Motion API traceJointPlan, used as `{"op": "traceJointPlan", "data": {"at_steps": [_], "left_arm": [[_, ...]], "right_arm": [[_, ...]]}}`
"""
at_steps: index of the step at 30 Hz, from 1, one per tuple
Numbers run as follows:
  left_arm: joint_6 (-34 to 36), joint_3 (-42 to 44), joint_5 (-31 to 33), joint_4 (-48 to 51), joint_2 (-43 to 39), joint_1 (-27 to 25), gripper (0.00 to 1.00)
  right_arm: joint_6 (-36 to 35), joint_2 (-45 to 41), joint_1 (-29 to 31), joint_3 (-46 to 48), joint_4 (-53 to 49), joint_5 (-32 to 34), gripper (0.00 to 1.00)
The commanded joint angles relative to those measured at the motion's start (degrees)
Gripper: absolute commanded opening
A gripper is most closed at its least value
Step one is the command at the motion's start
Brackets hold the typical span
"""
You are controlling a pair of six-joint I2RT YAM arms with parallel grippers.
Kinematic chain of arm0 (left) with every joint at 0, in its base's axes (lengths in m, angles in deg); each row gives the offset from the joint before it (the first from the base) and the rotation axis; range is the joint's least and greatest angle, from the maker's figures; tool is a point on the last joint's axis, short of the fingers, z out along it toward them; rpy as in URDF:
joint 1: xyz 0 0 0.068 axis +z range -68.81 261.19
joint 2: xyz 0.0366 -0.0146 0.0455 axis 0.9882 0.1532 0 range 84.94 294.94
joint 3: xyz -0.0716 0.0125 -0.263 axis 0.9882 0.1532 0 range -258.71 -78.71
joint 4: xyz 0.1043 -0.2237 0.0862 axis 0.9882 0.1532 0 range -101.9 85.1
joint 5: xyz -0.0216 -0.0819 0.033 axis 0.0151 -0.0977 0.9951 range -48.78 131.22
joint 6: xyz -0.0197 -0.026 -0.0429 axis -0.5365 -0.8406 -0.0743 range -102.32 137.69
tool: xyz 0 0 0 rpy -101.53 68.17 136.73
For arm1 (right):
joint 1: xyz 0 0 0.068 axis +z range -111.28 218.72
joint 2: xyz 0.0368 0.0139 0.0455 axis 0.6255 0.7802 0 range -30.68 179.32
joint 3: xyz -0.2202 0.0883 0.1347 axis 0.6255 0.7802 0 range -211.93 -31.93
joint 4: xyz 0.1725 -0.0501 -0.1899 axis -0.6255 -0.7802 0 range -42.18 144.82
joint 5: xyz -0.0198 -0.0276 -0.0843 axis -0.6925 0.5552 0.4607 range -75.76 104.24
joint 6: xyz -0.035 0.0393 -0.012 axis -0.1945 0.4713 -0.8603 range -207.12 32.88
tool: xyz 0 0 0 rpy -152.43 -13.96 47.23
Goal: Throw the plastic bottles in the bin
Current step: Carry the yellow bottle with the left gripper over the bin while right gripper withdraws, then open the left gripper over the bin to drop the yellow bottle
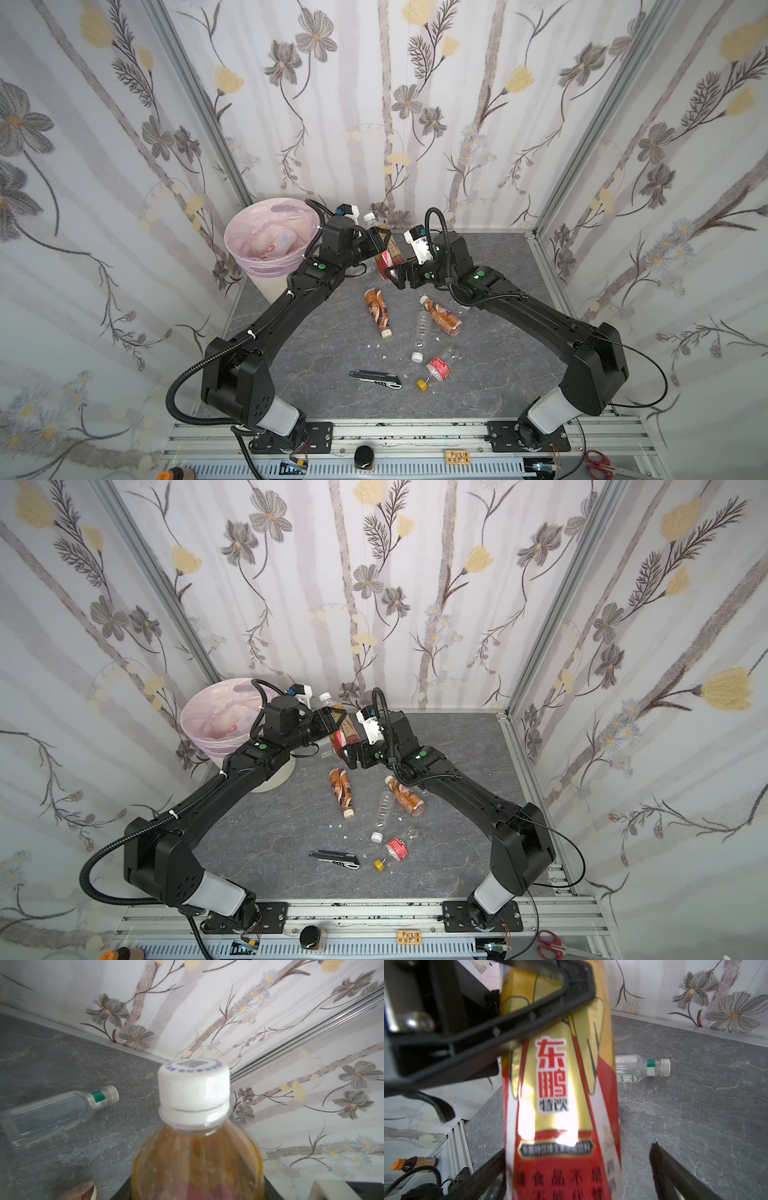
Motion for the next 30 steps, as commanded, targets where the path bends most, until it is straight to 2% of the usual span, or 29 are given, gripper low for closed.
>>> {"op": "traceJointPlan", "data": {"at_steps": [1,4,7,12,15,21,23,26,27,28,29,30], "left_arm": [[4.9,-2.3,4.6,0.4,-1.6,1.1,0.56],[10.2,-7.2,7.6,3.4,-3.6,1.7,0.56],[17.0,-12.3,13.4,4.4,-7.0,1.6,0.56],[32.0,-21.0,31.7,3.6,-13.9,1.6,0.58],[40.7,-20.1,38.9,-3.9,-19.1,1.6,0.59],[52.3,-11.6,46.1,-21.7,-25.8,2.9,0.59],[50.8,-9.8,47.5,-22.0,-24.3,7.7,0.57],[37.2,-7.9,41.5,-13.2,-19.5,18.5,0.57],[32.5,-7.2,38.4,-9.8,-17.2,21.9,0.60],[28.9,-7.2,36.2,-6.5,-14.0,24.4,0.71],[25.9,-10.0,34.7,0.4,-10.1,25.8,0.78],[24.0,-13.8,32.7,7.9,-6.7,26.2,0.79]], "right_arm": [[-0.2,-3.6,-1.5,2.4,2.2,-2.2,1.00],[1.2,-7.9,-4.5,7.7,5.7,-2.5,1.00],[2.1,-11.1,-6.9,11.2,8.1,-2.7,1.00],[2.8,-11.3,-7.9,12.7,8.2,-3.9,1.00],[3.3,-10.6,-7.9,12.7,8.4,-4.4,1.00],[4.2,-9.1,-7.9,12.6,9.4,-5.8,1.00],[4.5,-8.7,-7.9,12.4,9.8,-6.1,1.00],[5.2,-8.7,-7.9,12.3,10.2,-6.6,1.00],[5.4,-8.9,-7.9,12.5,10.2,-6.8,1.00],[5.5,-9.2,-7.9,12.8,10.3,-6.8,1.00],[5.5,-9.5,-7.9,13.1,10.3,-6.7,1.00],[5.5,-9.9,-7.9,13.5,10.3,-6.6,1.00]]}}
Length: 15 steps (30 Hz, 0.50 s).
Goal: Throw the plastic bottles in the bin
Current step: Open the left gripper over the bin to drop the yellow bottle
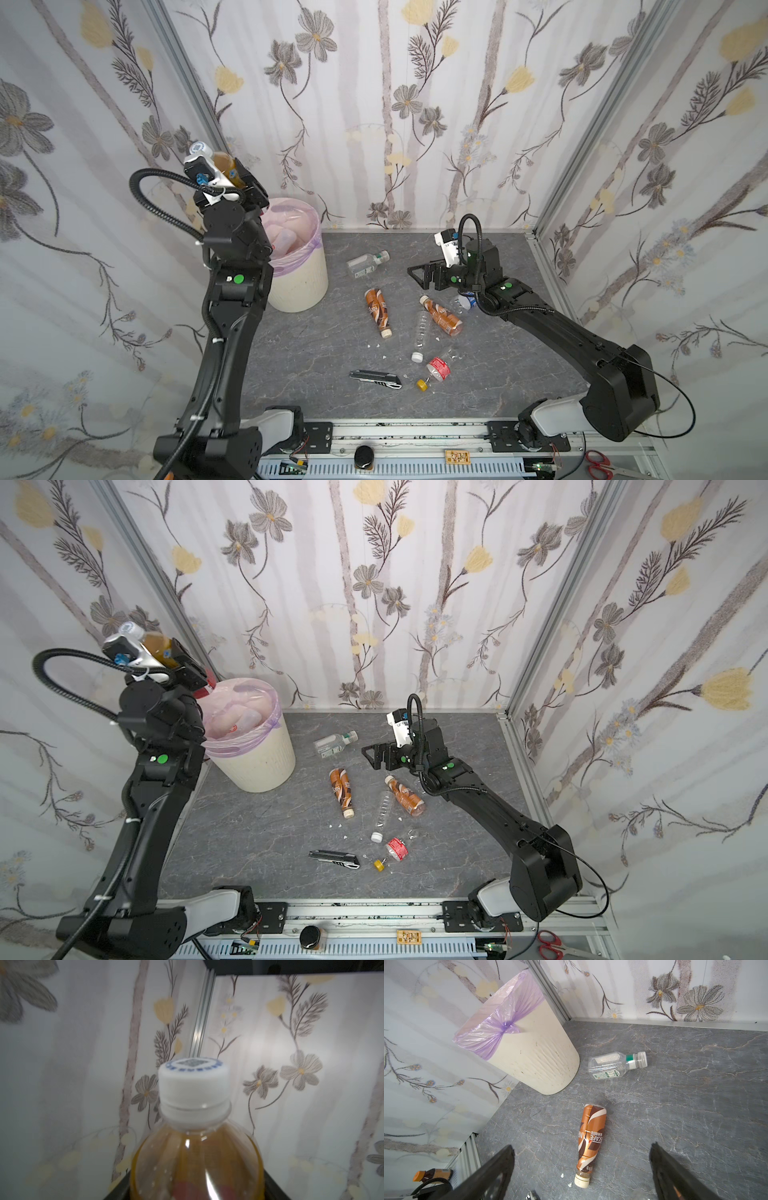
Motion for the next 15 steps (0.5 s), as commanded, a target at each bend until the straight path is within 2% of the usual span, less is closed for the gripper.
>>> {"op": "traceJointPlan", "data": {"at_steps": [1,2,4,7,11,15], "left_arm": [[-12.0,-5.6,-10.0,20.6,8.2,2.2,0.86],[-11.7,-4.7,-13.3,20.4,7.7,1.1,0.99],[-12.0,-5.0,-18.3,20.6,6.2,-0.3,1.00],[-13.5,-6.9,-22.4,20.4,2.5,-2.5,1.00],[-16.2,-8.2,-27.1,20.1,-0.2,-5.4,1.00],[-19.0,-5.2,-30.0,19.5,-3.0,-8.4,1.00]], "right_arm": [[0.5,-1.2,0.0,1.2,3.3,-0.6,1.00],[0.5,-1.5,0.1,1.8,3.5,-0.5,1.00],[0.7,-1.8,0.1,2.5,3.9,-0.4,1.00],[1.3,-0.9,0.1,2.5,4.3,-0.8,1.00],[3.0,0.4,0.3,1.9,6.0,-1.3,1.00],[3.8,2.6,0.7,0.6,6.0,-0.5,1.00]]}}
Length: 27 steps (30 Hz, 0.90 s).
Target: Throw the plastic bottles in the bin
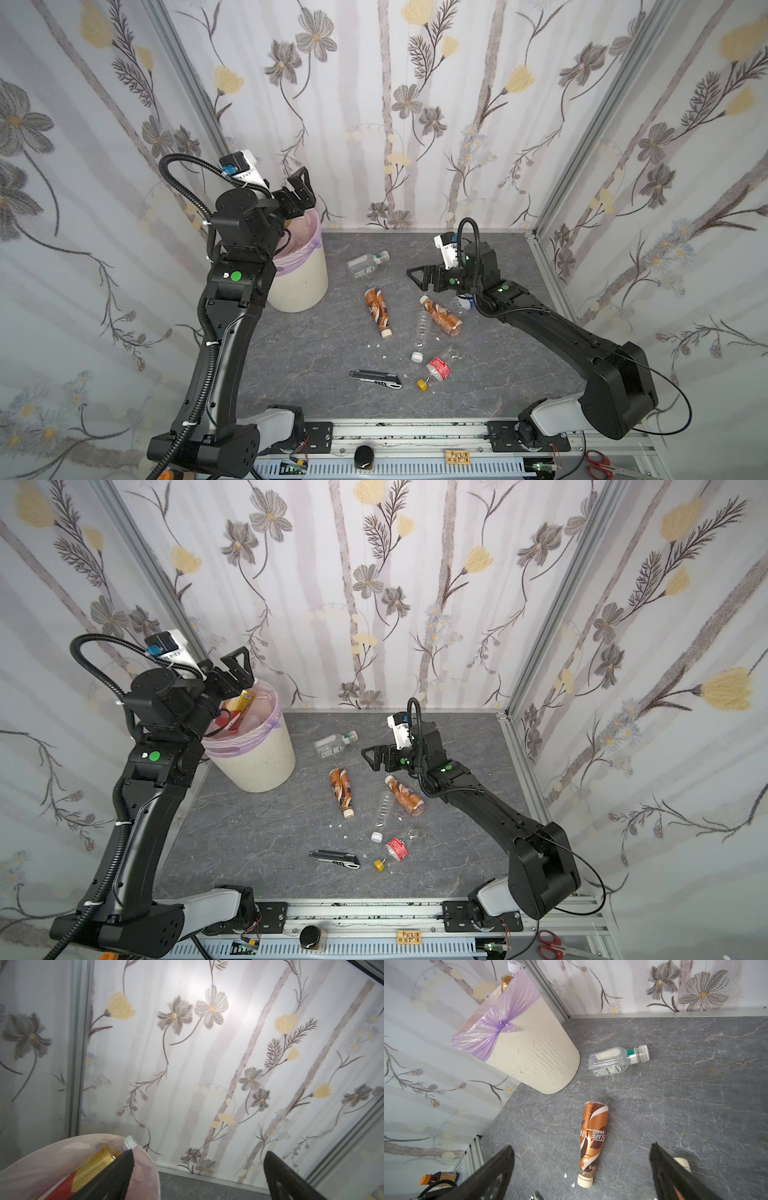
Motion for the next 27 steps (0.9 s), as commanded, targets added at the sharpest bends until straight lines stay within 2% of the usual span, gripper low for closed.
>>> {"op": "traceJointPlan", "data": {"at_steps": [1,9,13,18,27], "left_arm": [[-3.9,2.8,-4.2,0.1,-1.4,-2.0,1.00],[-5.6,11.9,-3.5,-3.4,-7.5,-5.2,1.00],[-7.9,13.6,-5.9,-4.1,-8.1,-6.3,1.00],[-11.1,17.0,-6.9,-5.3,-8.3,-9.9,1.00],[-16.5,30.0,-5.2,-7.4,-8.5,-17.5,1.00]], "right_arm": [[1.3,1.2,0.2,-1.1,3.2,0.0,1.00],[1.3,2.2,0.3,-1.6,1.8,1.6,1.00],[1.7,3.0,0.4,-1.9,1.2,3.3,1.00],[0.9,4.6,0.9,-3.0,-2.0,8.8,1.00],[-1.4,5.4,1.2,-2.2,-7.1,16.3,1.00]]}}
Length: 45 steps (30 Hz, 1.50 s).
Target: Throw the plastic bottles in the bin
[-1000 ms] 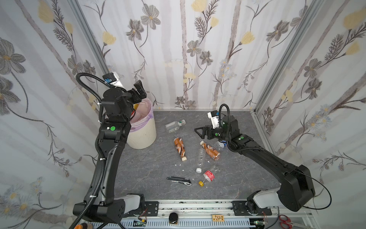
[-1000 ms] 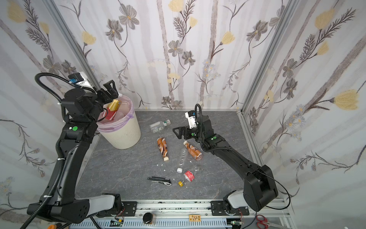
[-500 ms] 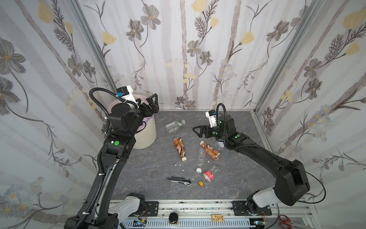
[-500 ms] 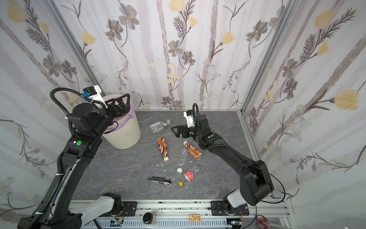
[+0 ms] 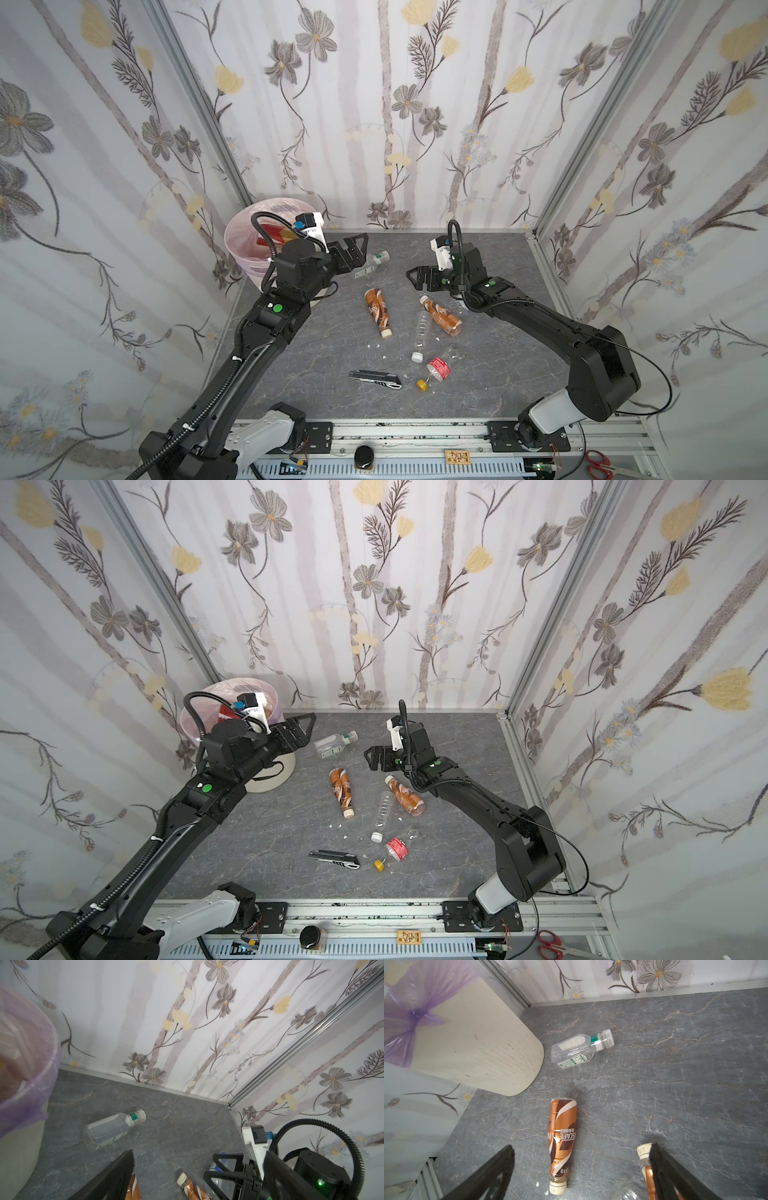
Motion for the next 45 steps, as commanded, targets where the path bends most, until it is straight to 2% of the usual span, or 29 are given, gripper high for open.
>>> {"op": "traceJointPlan", "data": {"at_steps": [1,8,12,17,21,26,32,35,45], "left_arm": [[-3.2,3.3,1.6,-3.1,-0.2,-2.2,1.00],[-5.4,8.3,3.1,-5.3,0.7,-7.3,1.00],[-6.7,10.2,3.2,-7.5,2.0,-9.9,1.00],[-7.1,11.3,2.9,-9.7,3.4,-12.3,1.00],[-7.4,11.9,4.0,-10.0,3.6,-12.6,1.00],[-8.2,12.2,3.6,-10.1,5.5,-12.6,1.00],[-8.7,12.7,5.8,-9.8,6.9,-11.2,1.00],[-8.2,12.9,5.1,-9.7,6.6,-8.9,1.00],[-8.4,14.6,1.5,-9.6,8.5,-4.5,1.00]], "right_arm": [[-1.3,-0.4,0.0,0.7,-2.2,5.5,1.00],[-1.9,-3.6,0.0,4.6,-7.8,15.2,1.00],[-1.0,-8.5,-0.3,9.8,-9.0,18.7,1.00],[1.8,-13.6,-2.6,16.1,-9.1,19.8,1.00],[1.8,-14.2,-2.9,16.2,-8.6,19.5,1.00],[2.5,-7.6,-3.0,9.2,-5.9,14.2,1.00],[6.6,5.7,-2.9,-2.9,-1.2,5.1,1.00],[11.4,12.4,-2.7,-8.9,2.3,0.0,1.00],[35.3,28.6,-2.0,-18.8,20.7,-4.8,1.00]]}}
